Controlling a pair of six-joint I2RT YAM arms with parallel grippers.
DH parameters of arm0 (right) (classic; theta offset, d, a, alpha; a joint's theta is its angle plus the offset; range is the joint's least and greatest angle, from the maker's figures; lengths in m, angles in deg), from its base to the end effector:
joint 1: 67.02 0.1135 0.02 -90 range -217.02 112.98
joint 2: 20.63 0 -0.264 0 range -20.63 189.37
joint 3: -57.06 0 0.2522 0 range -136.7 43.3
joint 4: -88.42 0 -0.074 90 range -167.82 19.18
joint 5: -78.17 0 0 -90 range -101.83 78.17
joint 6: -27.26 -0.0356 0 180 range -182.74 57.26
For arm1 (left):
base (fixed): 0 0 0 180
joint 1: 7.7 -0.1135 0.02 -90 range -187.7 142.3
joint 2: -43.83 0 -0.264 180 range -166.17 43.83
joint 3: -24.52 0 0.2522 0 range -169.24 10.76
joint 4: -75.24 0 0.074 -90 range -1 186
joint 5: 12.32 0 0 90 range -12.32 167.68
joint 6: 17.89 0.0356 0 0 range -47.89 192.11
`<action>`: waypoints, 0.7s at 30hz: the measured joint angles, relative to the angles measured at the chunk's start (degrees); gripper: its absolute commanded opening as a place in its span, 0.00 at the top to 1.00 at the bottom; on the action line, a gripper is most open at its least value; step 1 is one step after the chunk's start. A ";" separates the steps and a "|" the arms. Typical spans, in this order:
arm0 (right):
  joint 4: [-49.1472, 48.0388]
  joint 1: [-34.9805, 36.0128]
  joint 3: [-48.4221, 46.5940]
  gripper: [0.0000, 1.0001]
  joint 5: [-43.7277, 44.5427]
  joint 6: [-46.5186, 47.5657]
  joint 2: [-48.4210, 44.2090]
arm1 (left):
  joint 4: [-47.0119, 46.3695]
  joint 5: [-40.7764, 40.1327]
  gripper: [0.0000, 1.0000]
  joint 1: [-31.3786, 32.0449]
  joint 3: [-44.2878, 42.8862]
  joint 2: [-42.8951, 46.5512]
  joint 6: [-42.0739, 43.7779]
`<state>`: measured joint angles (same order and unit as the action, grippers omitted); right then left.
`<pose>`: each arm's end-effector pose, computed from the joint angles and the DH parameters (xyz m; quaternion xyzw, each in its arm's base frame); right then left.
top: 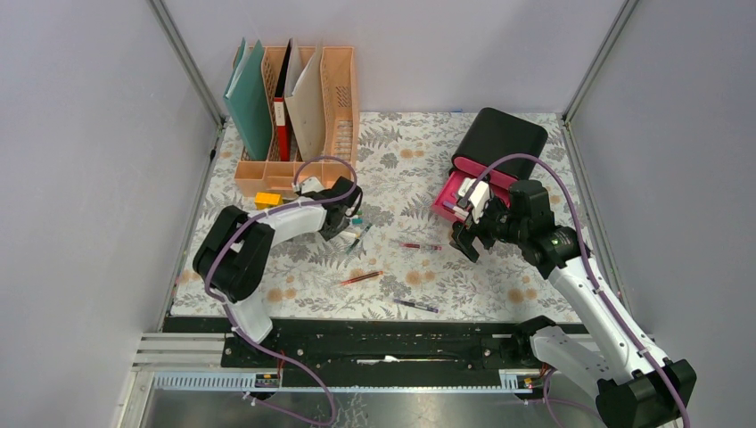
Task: Organize the desk
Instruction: Pick up the stationery from the center of the board.
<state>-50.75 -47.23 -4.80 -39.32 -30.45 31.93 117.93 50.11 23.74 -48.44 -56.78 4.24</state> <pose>0.1811 0.0826 0.3087 -0.4764 0.7106 0.1545 0.4942 0.2880 -0.1568 0.1565 -0.3378 0.8963 0.0256 0.2863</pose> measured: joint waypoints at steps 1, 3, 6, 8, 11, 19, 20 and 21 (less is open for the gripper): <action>0.00 0.00 0.00 0.00 0.00 0.00 0.00 | -0.26 -0.02 0.66 0.00 0.46 0.35 0.07; 0.00 0.00 0.00 0.00 0.00 0.00 0.00 | -0.61 -0.13 0.68 0.00 1.90 1.46 0.09; -0.02 0.00 0.00 0.00 0.00 0.00 0.00 | -0.39 -0.57 0.79 0.00 5.01 4.11 0.28; -0.04 0.00 0.02 0.00 0.00 0.00 0.00 | 0.09 -1.22 0.82 0.00 6.58 5.44 0.85; -0.20 0.00 0.02 0.00 0.00 0.00 0.00 | 0.00 -1.90 0.83 0.00 7.58 6.23 2.21; -0.39 -0.04 0.02 0.00 0.00 0.00 0.00 | -0.37 -2.40 0.59 0.02 7.80 5.99 5.53; -0.39 -0.04 0.02 0.00 -0.02 0.00 0.00 | -0.63 -2.47 0.58 0.07 7.78 5.92 5.75; -0.39 -0.04 0.02 0.00 0.00 0.00 0.00 | -0.74 -2.49 0.58 0.09 7.76 5.86 6.08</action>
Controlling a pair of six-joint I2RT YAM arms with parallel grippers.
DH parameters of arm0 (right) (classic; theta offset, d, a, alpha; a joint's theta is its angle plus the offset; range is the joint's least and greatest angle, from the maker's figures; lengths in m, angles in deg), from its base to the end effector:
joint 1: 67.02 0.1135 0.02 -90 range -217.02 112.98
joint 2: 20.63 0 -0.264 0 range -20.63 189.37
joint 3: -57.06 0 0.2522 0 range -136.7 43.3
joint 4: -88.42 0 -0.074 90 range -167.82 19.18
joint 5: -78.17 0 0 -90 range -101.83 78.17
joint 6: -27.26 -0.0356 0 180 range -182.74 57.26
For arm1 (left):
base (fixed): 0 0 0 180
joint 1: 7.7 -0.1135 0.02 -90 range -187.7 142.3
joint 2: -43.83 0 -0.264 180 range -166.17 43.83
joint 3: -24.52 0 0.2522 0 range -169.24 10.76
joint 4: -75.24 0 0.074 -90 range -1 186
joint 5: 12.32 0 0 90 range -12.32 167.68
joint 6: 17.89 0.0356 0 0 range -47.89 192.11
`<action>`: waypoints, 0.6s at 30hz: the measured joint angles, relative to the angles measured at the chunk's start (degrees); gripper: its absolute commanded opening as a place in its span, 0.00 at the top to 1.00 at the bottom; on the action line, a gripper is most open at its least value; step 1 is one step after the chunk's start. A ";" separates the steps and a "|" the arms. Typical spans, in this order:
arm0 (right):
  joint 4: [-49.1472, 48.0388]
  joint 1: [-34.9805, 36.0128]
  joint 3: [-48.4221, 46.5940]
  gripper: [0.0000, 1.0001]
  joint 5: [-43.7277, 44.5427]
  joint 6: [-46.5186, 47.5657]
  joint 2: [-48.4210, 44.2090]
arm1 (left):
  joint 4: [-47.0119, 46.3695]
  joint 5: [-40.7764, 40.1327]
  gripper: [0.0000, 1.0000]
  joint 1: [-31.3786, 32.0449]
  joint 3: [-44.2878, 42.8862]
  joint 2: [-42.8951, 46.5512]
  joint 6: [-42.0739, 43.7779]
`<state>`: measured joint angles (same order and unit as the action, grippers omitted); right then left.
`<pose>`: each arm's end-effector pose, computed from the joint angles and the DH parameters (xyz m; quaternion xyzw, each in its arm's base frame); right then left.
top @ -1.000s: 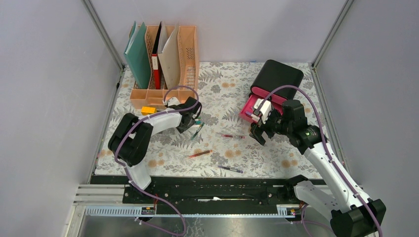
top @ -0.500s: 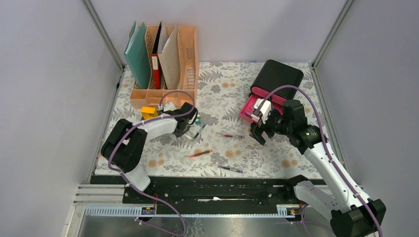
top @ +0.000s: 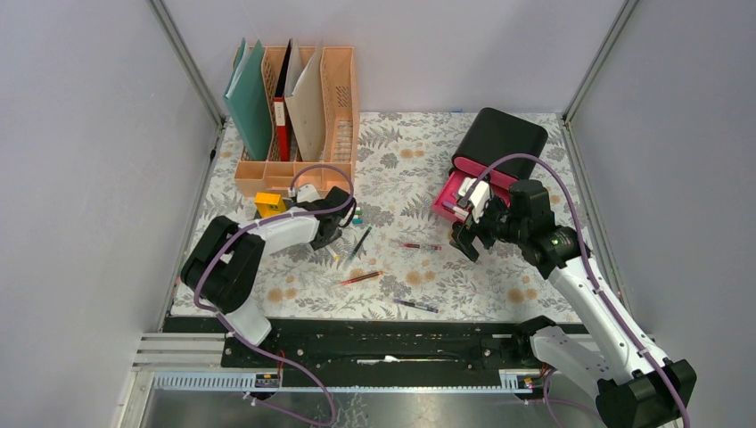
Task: Organize the desk
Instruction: Pick up the stationery from the center of the board.
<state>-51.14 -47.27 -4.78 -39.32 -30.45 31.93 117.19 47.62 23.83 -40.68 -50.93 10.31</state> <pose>0.1815 0.0826 0.3092 -0.4761 0.7091 0.1536 0.4969 0.2604 -0.1388 0.1528 -0.2891 0.9093 0.0628 0.2927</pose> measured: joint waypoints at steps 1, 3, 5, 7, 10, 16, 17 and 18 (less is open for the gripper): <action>0.00 0.00 0.00 0.00 -0.02 0.00 0.00 | -0.04 -0.04 0.58 0.04 -0.09 -0.11 0.20; 0.00 0.00 0.00 0.00 0.00 0.00 0.00 | -0.09 -0.15 0.61 0.17 -0.20 -0.22 0.57; 0.00 0.00 0.00 0.00 -0.02 0.00 0.00 | -0.04 -0.20 0.69 0.31 -0.20 -0.24 0.96; 0.00 -0.02 0.00 0.00 -0.02 0.00 0.00 | 0.28 -0.46 0.79 0.31 -0.17 -0.26 1.22; 0.00 -0.02 0.00 0.00 -0.02 0.00 0.00 | 0.17 -0.44 0.91 0.31 -0.17 -0.26 1.51; 0.00 -0.02 0.02 0.00 -0.22 0.00 -0.04 | -0.26 -0.52 1.00 0.76 0.57 0.66 1.36; 0.00 -0.02 0.04 0.00 -0.44 0.00 -0.11 | -0.26 -0.44 1.00 0.87 1.20 1.31 1.27; 0.02 -0.02 0.07 0.00 -0.66 0.00 -0.22 | -0.02 -0.33 1.00 1.05 2.05 2.25 1.11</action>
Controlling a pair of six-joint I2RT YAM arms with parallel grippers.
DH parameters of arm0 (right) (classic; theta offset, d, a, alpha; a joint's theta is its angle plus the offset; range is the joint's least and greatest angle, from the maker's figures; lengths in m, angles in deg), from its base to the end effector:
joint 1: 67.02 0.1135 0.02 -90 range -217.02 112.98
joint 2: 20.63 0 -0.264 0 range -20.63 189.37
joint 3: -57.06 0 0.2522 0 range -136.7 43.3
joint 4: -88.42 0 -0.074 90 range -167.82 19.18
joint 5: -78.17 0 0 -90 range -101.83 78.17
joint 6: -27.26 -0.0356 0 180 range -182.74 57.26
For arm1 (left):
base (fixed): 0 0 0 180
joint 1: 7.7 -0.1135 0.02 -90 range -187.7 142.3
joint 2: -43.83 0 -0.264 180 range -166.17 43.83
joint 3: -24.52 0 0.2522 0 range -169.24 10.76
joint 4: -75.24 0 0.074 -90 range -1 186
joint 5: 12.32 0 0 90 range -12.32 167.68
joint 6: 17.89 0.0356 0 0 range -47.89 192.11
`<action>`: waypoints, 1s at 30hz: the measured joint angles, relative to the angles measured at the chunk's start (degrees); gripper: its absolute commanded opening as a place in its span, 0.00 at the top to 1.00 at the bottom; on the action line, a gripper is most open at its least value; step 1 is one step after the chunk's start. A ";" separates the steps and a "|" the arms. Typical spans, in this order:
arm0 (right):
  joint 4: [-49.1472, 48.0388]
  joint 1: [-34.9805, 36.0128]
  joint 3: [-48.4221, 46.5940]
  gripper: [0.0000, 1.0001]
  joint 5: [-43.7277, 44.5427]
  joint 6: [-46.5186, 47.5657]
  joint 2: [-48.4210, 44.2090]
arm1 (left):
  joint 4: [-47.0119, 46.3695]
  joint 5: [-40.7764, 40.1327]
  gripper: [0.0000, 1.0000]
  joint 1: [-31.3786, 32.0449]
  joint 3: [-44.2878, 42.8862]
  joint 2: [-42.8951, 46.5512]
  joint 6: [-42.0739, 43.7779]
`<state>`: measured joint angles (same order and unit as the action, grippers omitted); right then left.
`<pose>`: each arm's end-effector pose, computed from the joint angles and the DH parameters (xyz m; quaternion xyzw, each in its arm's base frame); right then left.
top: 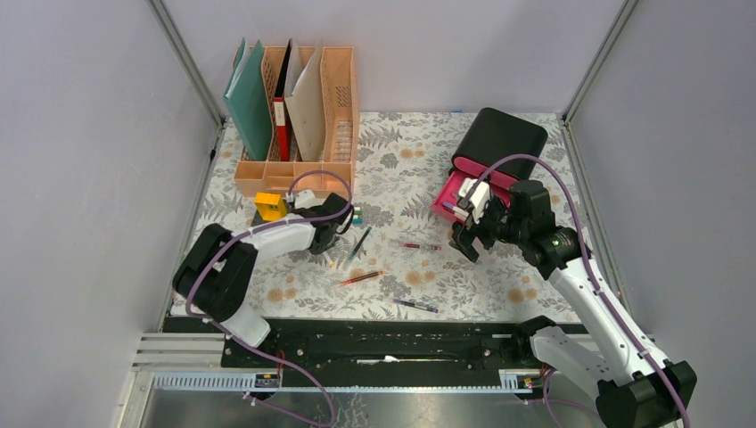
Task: Organize the desk
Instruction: Pick up the stationery from the center of the board.
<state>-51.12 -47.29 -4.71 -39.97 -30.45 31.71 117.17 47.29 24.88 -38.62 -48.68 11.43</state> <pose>0.1805 0.0826 0.3095 -0.4778 0.7064 0.1581 0.4977 0.2498 -0.1382 0.1544 -0.2725 0.9134 0.0636 0.2957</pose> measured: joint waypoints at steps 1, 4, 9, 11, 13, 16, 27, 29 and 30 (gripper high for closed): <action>0.00 0.00 0.00 0.00 -0.28 0.00 -0.13 | 0.48 0.15 1.00 0.31 0.92 1.09 -0.26; 0.02 -0.02 0.00 0.00 -2.01 0.00 -0.61 | 0.76 0.52 1.00 1.84 4.31 6.01 -0.81; 0.39 -0.07 0.00 0.00 -7.04 -0.02 -1.25 | -5.07 3.39 1.00 5.01 12.09 20.22 -1.01; 0.81 -0.09 0.00 0.00 -9.79 -0.07 -1.62 | -9.86 5.81 1.00 5.57 15.82 25.70 -0.81; 1.05 -0.11 0.00 0.00 -12.39 -0.20 -1.88 | -15.96 8.72 1.00 5.62 20.22 30.58 -0.57; 1.07 -0.13 0.11 0.00 -16.85 -1.01 -2.16 | -26.16 13.86 1.00 5.92 27.32 36.96 -0.35; -0.48 -0.24 1.73 0.00 -27.17 -5.84 -0.17 | -59.01 21.35 1.00 17.33 34.60 39.10 2.27; -1.40 -0.24 2.40 0.00 -27.82 -7.15 0.11 | -62.79 20.87 1.00 20.04 34.42 37.77 3.61; -1.86 -0.24 2.73 0.00 -28.17 -7.80 0.24 | -64.72 20.48 1.00 21.64 34.25 36.94 4.46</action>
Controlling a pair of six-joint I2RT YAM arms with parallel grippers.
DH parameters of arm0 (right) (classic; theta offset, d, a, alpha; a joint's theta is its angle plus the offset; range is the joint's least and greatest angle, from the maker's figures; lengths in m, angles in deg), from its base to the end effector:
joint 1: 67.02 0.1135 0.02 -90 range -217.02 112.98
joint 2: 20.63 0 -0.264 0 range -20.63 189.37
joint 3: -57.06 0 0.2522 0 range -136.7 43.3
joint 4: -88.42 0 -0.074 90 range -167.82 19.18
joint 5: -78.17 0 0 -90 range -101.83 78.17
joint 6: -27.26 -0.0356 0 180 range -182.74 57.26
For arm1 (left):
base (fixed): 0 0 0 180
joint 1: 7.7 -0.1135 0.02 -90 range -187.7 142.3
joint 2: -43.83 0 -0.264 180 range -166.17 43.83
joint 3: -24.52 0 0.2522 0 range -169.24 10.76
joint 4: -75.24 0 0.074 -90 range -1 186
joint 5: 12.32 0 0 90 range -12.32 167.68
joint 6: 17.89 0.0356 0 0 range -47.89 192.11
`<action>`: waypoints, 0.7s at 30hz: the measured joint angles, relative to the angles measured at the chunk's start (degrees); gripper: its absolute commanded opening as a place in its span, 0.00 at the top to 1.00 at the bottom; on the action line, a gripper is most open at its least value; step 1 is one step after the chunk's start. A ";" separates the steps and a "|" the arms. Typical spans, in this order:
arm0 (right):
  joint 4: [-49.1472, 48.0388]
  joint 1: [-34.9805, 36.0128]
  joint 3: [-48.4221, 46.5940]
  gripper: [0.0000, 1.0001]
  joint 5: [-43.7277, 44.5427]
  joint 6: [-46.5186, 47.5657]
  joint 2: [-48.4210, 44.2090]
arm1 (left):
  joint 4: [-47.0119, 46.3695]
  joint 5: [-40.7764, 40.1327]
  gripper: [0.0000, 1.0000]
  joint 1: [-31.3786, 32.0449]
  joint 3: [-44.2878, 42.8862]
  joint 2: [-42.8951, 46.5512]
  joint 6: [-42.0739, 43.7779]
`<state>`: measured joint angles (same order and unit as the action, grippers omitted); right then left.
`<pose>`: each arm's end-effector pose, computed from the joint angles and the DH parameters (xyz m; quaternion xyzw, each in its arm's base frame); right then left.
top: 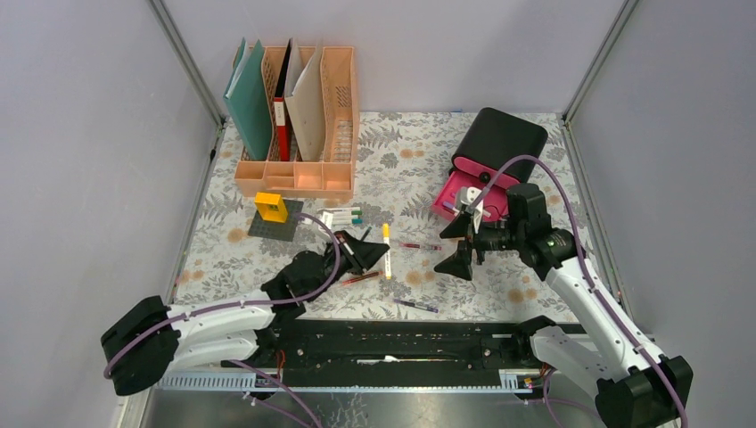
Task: Organize the desk
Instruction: Pick up the stationery from the center of the board, then place the stationery in the drawer.
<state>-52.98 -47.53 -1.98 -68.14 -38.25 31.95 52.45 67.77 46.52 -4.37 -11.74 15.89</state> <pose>0.1688 0.0912 0.3017 -0.5006 0.6300 0.3940 0.4441 0.1248 -0.1626 0.2106 -0.0717 0.7268 -0.5226 0.4398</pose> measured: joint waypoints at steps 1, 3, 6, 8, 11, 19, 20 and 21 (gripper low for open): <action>-0.37 0.00 0.22 0.00 -0.28 -0.61 0.13 | -1.20 -0.31 1.00 1.03 -0.17 -0.57 0.70; -1.66 0.00 0.74 0.00 -0.52 -2.45 0.46 | -3.82 -1.40 1.00 3.50 -0.87 -2.01 2.38; -4.42 0.00 1.86 0.00 -1.18 -5.64 0.94 | -6.47 -3.50 1.00 6.21 -2.93 -4.50 4.52; -6.47 0.00 2.97 0.00 -1.60 -7.96 1.16 | -8.57 -4.96 1.00 7.58 -4.96 -6.64 6.01; -9.29 0.00 4.33 0.01 -1.81 -11.26 1.66 | -10.29 -6.36 1.00 9.14 -6.75 -8.79 7.34; -18.36 0.00 7.26 0.00 -1.88 -20.55 2.45 | -14.21 -9.84 1.00 12.09 -10.64 -15.06 10.21; -19.41 0.00 7.67 0.00 -1.90 -21.64 2.47 | -14.43 -10.21 1.00 12.28 -11.13 -15.78 10.38; -20.63 0.00 8.13 0.00 -1.95 -22.91 2.51 | -14.69 -10.54 1.00 12.50 -11.54 -16.39 10.62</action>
<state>-73.61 -47.53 6.15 -70.09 -61.16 34.46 37.76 57.24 59.02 -15.92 -28.13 26.51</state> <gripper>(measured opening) 0.994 0.104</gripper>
